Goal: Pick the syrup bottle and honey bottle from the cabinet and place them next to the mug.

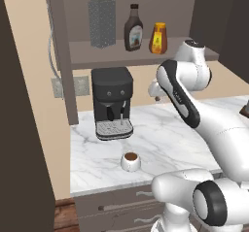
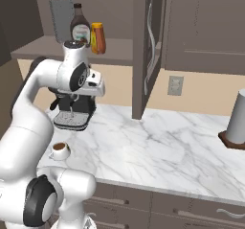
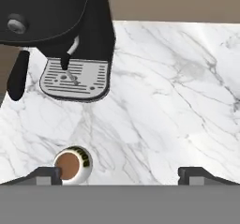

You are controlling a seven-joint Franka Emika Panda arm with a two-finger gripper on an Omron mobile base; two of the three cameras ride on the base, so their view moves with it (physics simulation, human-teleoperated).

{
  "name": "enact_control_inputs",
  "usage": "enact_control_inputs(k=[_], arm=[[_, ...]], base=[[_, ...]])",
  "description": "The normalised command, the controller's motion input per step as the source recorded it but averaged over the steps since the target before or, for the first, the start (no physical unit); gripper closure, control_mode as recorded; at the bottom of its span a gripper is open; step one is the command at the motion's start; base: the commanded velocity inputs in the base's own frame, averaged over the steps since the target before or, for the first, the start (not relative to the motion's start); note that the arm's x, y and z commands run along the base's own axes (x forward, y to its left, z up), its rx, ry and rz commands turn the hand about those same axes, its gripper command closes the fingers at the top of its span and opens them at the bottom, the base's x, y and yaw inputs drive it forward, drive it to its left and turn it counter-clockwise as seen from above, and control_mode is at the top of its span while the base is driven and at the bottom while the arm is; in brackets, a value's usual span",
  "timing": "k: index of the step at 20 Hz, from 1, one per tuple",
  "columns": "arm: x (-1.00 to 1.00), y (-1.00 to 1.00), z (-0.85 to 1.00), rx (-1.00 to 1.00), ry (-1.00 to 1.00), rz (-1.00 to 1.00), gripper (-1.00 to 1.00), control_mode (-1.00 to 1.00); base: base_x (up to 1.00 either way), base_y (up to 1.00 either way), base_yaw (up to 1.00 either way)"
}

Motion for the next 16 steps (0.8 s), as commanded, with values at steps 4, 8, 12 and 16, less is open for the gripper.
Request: enact_control_inputs(k=[4,8,12,16], arm=[[0.0,0.0,0.84,0.0,-0.48,0.0,-1.0,-1.0],[0.0,0.0,0.92,0.0,-0.46,0.0,-1.0,-1.0],[0.0,0.0,1.0,0.0,-0.41,0.0,-1.0,-1.0],[0.0,-0.09,1.0,0.0,-0.29,0.0,-1.0,-1.0]], base=[[0.0,0.0,0.0],[0.0,0.0,0.0],[0.0,0.0,0.0],[0.0,0.0,0.0]])
